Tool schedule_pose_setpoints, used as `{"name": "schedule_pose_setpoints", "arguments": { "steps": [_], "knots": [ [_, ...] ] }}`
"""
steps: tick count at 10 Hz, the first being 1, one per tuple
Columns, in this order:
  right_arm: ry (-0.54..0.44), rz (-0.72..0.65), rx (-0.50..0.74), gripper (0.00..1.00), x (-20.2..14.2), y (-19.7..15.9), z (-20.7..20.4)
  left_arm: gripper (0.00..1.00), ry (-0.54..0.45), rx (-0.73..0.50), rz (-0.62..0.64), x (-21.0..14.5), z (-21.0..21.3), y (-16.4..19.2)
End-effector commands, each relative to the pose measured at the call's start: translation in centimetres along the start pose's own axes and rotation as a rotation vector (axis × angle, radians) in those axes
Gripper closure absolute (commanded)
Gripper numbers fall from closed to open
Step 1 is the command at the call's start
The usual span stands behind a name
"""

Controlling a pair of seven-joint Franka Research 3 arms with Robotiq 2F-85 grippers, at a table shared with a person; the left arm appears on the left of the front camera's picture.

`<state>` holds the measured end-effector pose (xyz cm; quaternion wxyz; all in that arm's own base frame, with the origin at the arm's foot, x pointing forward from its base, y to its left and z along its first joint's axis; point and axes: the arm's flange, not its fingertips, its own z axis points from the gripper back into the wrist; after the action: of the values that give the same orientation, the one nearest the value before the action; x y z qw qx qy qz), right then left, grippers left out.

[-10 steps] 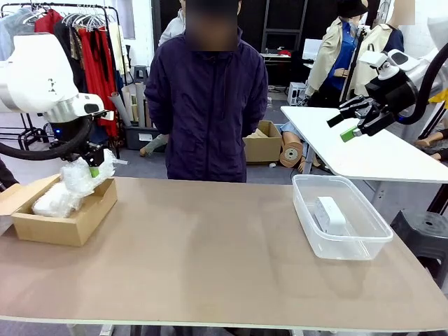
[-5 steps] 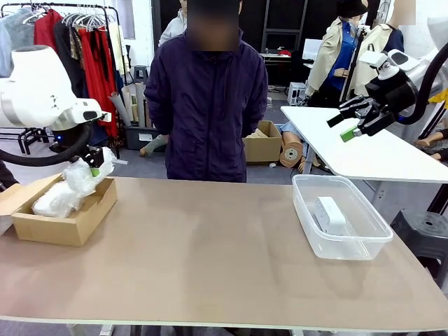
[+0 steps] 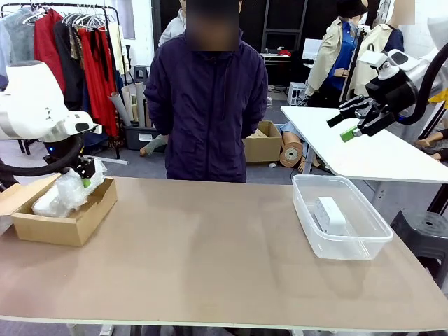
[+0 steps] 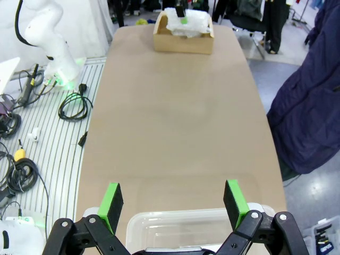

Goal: Separate and place wrapped and unwrapped clocks.
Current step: If the picked Digital clock is wrapped, place it in the Package Box ; if not, place it in the Organizing box.

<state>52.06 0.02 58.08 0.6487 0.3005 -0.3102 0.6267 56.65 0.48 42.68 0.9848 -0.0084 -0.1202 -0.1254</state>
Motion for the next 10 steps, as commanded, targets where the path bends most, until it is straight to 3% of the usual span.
{"name": "schedule_pose_setpoints", "arguments": {
  "steps": [1, 10],
  "knots": [
    [0.005, 0.012, 0.001, 0.0, -0.1, 0.4, -0.1, 1.0, -0.031, -0.005, 0.012, 0.0, -1.2, 0.2],
    [0.005, 0.012, 0.001, 0.0, -0.1, 0.4, -0.1, 1.0, 0.041, 0.0, 0.005, -0.3, -4.9, -0.4]
  ]
}}
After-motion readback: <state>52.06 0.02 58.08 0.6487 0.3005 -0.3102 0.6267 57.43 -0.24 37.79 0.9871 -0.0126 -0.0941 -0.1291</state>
